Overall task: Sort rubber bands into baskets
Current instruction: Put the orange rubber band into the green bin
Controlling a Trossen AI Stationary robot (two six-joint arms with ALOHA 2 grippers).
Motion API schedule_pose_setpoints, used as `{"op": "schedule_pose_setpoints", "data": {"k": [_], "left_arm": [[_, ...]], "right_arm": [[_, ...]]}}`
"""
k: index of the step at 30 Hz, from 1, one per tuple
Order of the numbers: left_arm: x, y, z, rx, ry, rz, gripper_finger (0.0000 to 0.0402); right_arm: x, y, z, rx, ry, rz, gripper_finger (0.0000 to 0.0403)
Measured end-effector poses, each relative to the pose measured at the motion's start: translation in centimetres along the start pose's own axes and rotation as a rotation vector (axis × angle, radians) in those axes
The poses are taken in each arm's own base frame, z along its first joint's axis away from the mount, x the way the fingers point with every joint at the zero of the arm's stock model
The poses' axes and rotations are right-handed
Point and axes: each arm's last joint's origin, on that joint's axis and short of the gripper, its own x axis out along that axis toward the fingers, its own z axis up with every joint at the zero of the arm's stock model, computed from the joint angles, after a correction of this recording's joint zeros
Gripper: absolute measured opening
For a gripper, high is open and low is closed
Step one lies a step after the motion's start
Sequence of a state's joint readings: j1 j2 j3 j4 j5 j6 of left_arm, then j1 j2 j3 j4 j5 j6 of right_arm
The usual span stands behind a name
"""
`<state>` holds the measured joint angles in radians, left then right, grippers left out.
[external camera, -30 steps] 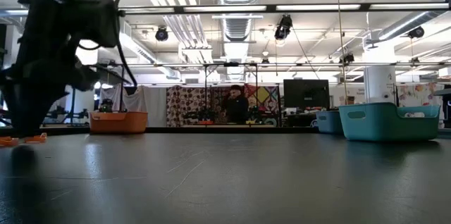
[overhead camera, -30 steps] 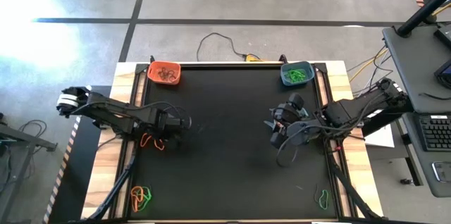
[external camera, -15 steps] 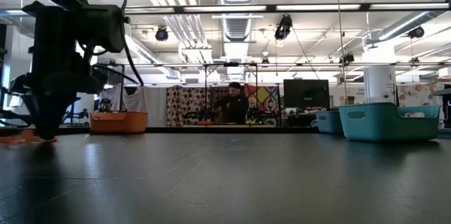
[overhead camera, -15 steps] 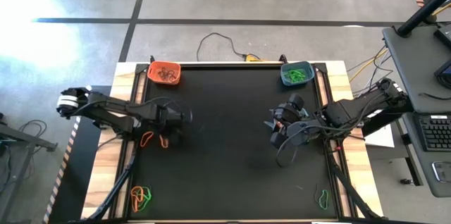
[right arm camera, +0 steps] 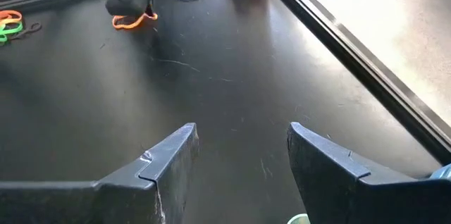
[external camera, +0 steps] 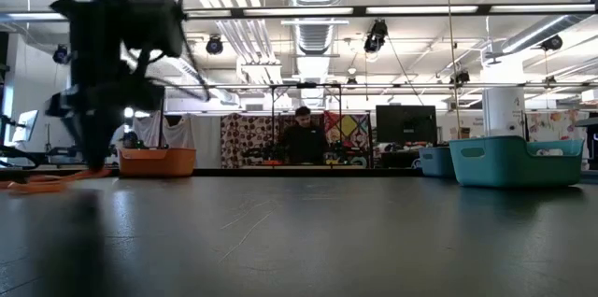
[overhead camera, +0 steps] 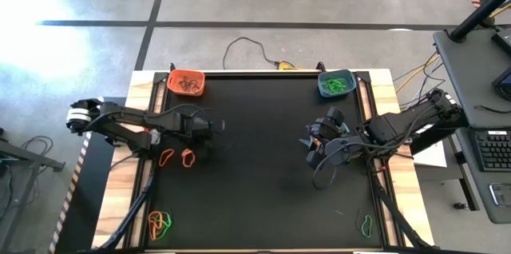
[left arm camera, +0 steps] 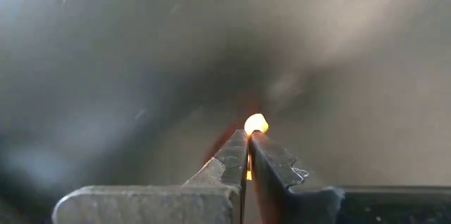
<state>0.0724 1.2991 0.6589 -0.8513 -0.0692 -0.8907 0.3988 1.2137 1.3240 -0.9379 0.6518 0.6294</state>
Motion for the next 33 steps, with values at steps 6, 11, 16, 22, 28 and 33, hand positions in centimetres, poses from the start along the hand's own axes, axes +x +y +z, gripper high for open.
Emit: {"op": "schedule_pose_setpoints", "data": {"k": [6, 11, 16, 22, 28, 33], "left_arm": [[-3.4, -3.9, 3.4, 0.085, -0.210, -0.227, 0.0000], [-5.4, -8.7, 7.4, 0.141, -0.423, -0.457, 0.0000], [-5.5, -14.2, 10.8, 0.224, -0.499, -0.568, 0.0000], [-4.0, -19.8, 10.9, 0.396, -0.488, -0.550, 0.0000], [-1.4, -22.2, 8.9, 0.480, -0.435, -0.525, 0.0000], [0.5, -23.7, 7.5, 0.566, -0.443, -0.533, 0.0000]], "right_arm": [[0.1, 0.0, -0.2, -0.006, 0.003, -0.005, 0.0210], [0.4, 0.0, -0.5, 0.024, 0.011, -0.011, 0.0210], [2.0, 0.4, -2.6, 0.055, 0.071, -0.046, 0.0210], [5.5, 3.1, -6.4, 0.039, 0.151, 0.036, 0.0210], [8.9, 5.2, -9.4, 0.035, 0.231, 0.087, 0.0210], [11.5, 6.1, -11.3, -0.036, 0.265, 0.053, 0.0210]]}}
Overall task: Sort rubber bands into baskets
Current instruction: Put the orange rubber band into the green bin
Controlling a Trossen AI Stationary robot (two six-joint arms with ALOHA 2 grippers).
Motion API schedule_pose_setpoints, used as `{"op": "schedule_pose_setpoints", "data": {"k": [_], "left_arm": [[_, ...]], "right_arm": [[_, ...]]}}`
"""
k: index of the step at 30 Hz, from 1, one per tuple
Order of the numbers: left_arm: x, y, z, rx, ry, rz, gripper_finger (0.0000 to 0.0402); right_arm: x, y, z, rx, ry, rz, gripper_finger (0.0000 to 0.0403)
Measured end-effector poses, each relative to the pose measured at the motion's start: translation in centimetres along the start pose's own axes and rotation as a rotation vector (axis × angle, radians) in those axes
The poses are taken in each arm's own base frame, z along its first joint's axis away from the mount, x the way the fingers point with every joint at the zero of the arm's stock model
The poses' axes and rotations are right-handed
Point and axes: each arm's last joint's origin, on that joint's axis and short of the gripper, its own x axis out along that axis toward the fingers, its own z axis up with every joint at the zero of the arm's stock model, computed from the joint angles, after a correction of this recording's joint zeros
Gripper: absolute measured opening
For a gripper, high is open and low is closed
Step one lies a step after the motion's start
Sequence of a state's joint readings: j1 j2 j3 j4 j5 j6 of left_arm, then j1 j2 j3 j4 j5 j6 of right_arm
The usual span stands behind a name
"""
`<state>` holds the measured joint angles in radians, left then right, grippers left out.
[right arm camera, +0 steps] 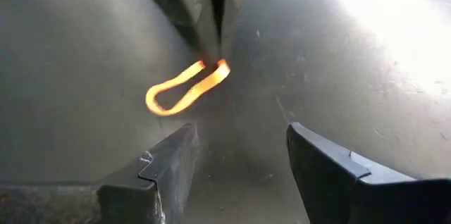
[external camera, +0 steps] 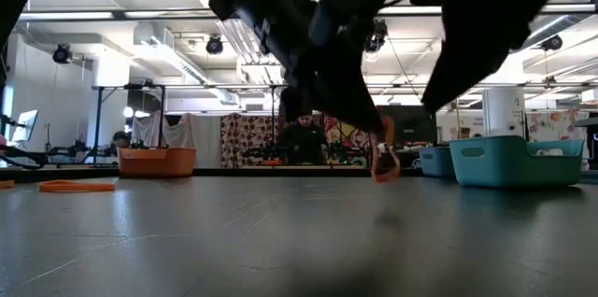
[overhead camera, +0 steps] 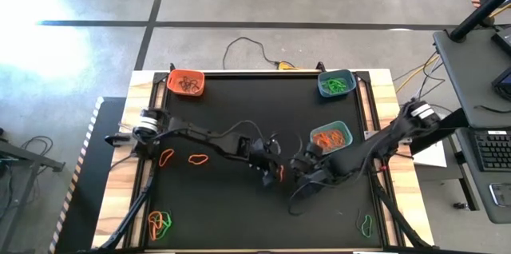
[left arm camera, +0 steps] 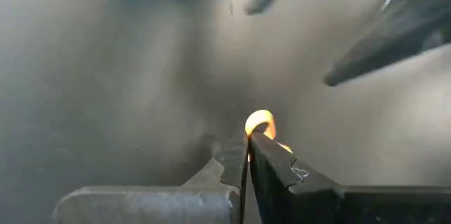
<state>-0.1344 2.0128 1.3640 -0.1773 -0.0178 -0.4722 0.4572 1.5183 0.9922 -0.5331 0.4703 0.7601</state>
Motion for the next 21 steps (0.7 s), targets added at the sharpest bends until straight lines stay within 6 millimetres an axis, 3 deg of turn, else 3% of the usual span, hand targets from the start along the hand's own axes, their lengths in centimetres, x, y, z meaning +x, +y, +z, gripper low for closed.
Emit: {"op": "schedule_pose_setpoints", "data": {"k": [8, 17, 21], "left_arm": [[1.9, -0.2, -1.0, 0.028, 0.004, -0.010, 0.0000], [2.1, -0.4, -0.9, 0.056, -0.021, -0.024, 0.0000], [2.1, -0.5, -0.9, 0.059, -0.020, -0.029, 0.0000]], "right_arm": [[3.5, 1.3, -0.3, -0.159, 0.023, 0.047, 0.0210], [5.0, 1.2, -0.1, -0.268, 0.025, 0.035, 0.0209], [5.5, 1.3, -0.4, -0.267, 0.046, 0.040, 0.0183]]}}
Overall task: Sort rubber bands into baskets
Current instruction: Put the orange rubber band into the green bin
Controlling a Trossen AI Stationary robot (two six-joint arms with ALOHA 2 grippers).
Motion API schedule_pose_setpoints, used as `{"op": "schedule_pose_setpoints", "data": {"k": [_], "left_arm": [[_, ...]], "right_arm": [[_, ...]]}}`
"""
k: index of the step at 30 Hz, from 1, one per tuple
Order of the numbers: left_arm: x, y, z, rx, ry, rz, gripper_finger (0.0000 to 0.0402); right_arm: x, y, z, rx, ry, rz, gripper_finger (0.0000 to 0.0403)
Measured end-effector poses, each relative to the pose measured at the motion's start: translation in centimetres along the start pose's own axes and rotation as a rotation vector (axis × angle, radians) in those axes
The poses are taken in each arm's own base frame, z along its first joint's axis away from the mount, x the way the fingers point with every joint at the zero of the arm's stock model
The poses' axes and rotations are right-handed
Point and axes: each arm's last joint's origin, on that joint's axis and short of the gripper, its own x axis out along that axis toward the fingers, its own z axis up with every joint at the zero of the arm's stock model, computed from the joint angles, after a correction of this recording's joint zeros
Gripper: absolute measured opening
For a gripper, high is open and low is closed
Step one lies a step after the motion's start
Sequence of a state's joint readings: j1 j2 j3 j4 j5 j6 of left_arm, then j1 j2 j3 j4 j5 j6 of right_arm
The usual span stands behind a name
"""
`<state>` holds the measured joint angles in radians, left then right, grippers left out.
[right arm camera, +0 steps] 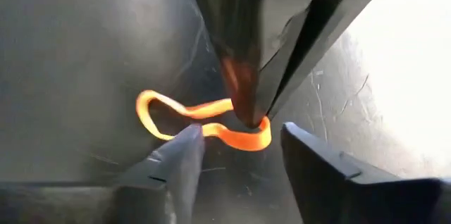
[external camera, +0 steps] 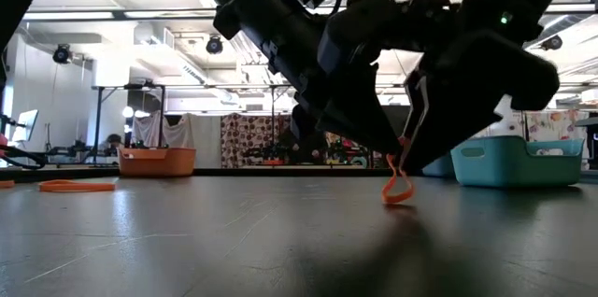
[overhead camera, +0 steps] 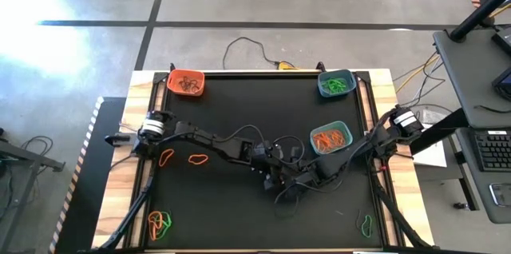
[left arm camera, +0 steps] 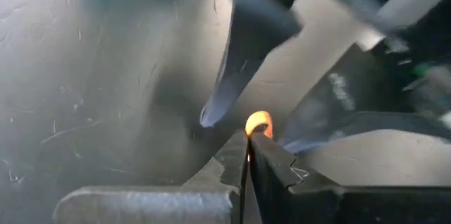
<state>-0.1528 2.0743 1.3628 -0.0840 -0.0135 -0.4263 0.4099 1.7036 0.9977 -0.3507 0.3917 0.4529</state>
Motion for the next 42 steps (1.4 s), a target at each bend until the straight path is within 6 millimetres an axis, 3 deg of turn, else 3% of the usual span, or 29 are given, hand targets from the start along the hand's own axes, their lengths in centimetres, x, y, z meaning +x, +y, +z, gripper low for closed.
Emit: {"op": "schedule_pose_setpoints", "data": {"k": [9, 12, 16, 26, 31, 42], "left_arm": [[0.00, -0.12, 0.06, 0.004, -0.009, -0.006, 0.0000], [0.00, -0.13, 0.08, 0.008, -0.011, -0.007, 0.0000], [-0.04, -0.11, 0.03, 0.016, -0.005, -0.004, 0.0008], [-0.23, -0.14, 0.11, 0.028, -0.004, -0.002, 0.0073], [-0.28, -0.16, 0.14, 0.033, -0.003, -0.007, 0.0082], [-0.28, -0.29, 0.17, 0.053, -0.011, -0.012, 0.0082]], "right_arm": [[0.42, -0.02, -0.07, 0.018, 0.006, -0.006, 0.0032], [0.42, -0.02, -0.06, 0.018, 0.005, -0.005, 0.0014], [0.36, -0.02, 0.03, 0.020, 0.003, -0.004, 0.0012], [0.28, 0.03, 0.20, 0.030, -0.006, 0.000, 0.0013], [0.34, 0.08, 0.23, 0.027, -0.017, 0.010, 0.0018], [0.38, 0.17, 0.36, -0.028, -0.034, 0.020, 0.0124]]}}
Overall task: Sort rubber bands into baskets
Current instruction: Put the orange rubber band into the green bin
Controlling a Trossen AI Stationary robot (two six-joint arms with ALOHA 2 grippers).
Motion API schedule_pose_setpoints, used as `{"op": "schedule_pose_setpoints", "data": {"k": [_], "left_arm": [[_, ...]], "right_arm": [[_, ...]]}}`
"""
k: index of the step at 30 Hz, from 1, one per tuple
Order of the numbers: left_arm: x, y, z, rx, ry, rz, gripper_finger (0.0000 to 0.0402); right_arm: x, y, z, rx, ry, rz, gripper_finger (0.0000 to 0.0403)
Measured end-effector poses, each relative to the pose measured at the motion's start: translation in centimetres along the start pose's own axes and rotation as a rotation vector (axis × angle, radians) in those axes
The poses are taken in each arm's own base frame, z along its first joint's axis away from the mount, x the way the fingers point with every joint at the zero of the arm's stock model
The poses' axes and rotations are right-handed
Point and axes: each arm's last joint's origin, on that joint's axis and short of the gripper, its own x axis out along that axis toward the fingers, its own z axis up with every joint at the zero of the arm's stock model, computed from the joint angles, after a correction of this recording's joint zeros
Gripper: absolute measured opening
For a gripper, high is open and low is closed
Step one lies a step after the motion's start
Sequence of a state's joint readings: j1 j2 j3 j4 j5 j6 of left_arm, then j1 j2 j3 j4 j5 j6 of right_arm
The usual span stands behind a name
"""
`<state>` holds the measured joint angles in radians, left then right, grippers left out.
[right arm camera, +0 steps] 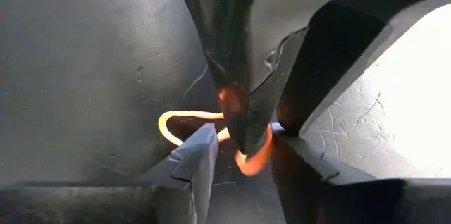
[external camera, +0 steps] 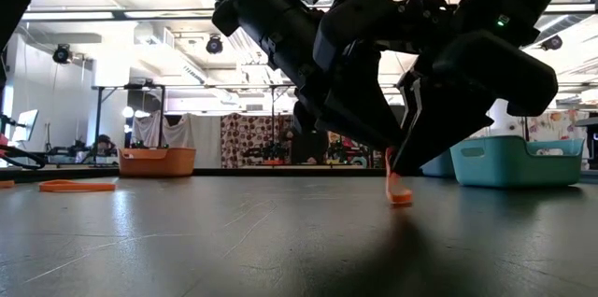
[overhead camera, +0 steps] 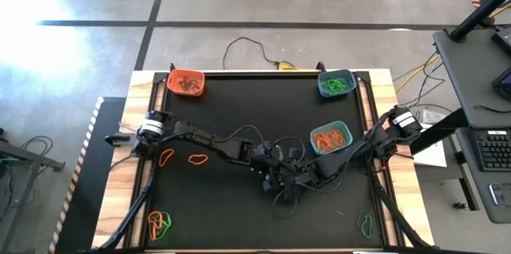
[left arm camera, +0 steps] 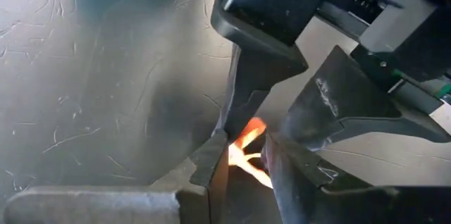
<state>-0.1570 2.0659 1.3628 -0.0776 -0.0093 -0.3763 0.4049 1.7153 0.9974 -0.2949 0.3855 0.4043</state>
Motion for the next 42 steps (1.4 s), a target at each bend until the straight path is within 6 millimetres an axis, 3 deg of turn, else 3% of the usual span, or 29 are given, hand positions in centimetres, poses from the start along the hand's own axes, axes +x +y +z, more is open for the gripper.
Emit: {"op": "schedule_pose_setpoints", "data": {"k": [3, 9, 18, 23, 33, 38, 42], "left_arm": [[0.0, 0.0, 0.0, -0.001, 0.000, -0.001, 0.0082], [0.0, 0.0, 0.0, 0.003, -0.004, -0.002, 0.0082], [-0.3, 0.0, 0.1, 0.003, 0.003, 0.002, 0.0082], [-2.9, -0.1, 0.9, 0.004, 0.025, 0.057, 0.0082], [-11.9, -0.3, 1.3, 0.093, 0.141, 0.244, 0.0082], [-14.5, 0.7, -1.0, 0.028, 0.202, 0.281, 0.0082], [-15.9, 2.2, -4.7, -0.073, 0.233, 0.338, 0.0082]], "right_arm": [[0.0, 0.0, 0.0, -0.001, -0.001, -0.001, 0.0108], [0.0, 0.0, 0.0, 0.002, -0.002, -0.001, 0.0019], [0.1, -0.2, 0.1, 0.010, 0.001, 0.000, 0.0009], [-0.6, -0.7, -0.2, 0.009, 0.044, -0.028, 0.0009], [-9.0, -6.0, -0.6, -0.044, 0.271, -0.204, 0.0009], [-13.3, -9.7, -1.2, 0.099, 0.185, -0.263, 0.0009], [-14.8, -11.9, -2.5, 0.210, 0.137, -0.263, 0.0009]]}}
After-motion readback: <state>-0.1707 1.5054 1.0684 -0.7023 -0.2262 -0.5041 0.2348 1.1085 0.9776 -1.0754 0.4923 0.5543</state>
